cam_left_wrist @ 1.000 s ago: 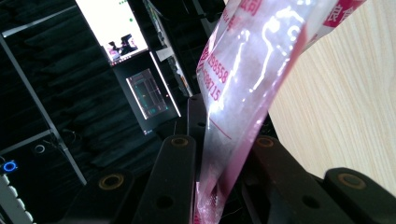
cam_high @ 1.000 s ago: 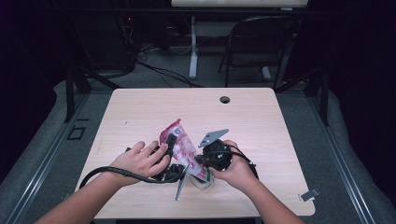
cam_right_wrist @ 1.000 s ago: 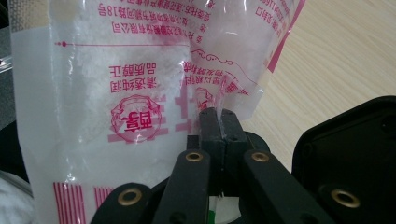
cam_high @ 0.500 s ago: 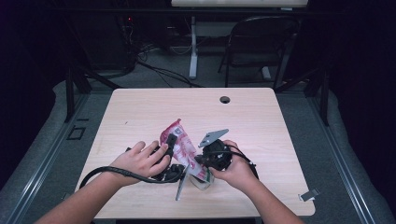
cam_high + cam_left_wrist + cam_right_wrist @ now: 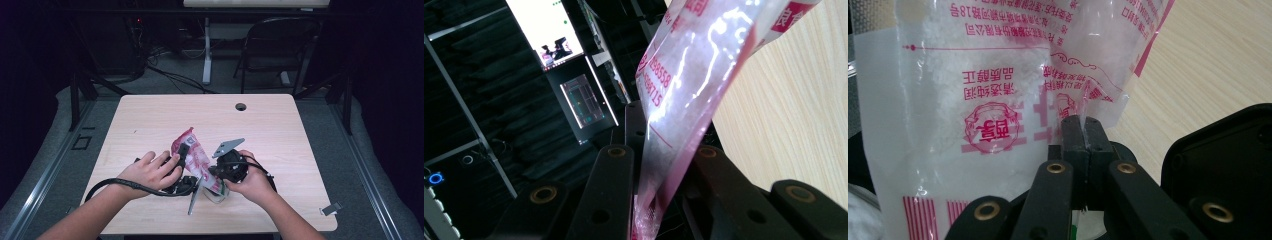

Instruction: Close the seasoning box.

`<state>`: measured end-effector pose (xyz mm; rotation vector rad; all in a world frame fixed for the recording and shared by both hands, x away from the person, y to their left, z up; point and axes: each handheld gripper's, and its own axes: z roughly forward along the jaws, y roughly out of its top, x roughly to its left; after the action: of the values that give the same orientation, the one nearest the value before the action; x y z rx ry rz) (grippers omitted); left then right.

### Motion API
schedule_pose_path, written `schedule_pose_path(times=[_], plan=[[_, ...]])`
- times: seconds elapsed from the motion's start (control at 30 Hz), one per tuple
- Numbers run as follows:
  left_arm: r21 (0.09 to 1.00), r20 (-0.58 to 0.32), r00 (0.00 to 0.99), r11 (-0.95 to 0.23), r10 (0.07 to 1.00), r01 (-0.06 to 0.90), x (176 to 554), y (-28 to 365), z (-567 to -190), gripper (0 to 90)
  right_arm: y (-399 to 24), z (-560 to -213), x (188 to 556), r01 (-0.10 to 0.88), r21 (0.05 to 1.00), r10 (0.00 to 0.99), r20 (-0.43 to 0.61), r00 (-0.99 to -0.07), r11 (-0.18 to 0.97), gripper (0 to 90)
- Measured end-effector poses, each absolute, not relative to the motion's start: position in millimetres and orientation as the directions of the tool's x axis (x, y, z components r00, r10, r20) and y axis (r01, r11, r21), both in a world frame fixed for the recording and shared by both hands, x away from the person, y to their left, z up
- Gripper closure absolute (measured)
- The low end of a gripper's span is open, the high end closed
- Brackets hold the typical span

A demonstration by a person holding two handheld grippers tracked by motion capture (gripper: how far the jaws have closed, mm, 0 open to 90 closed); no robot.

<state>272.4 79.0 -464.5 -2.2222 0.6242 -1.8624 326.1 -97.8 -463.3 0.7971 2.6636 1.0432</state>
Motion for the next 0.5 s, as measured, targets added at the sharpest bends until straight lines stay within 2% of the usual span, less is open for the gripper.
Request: schedule_pose_path(times=[0.5], plan=[[-0.388,0.899,0.130,-0.899,-0.418,-0.202,272.1,78.8,-464.6,85.2,-97.9,-463.2,325.9,0.417,0.672,0.539,0.031,-0.842,0.612,90.0]])
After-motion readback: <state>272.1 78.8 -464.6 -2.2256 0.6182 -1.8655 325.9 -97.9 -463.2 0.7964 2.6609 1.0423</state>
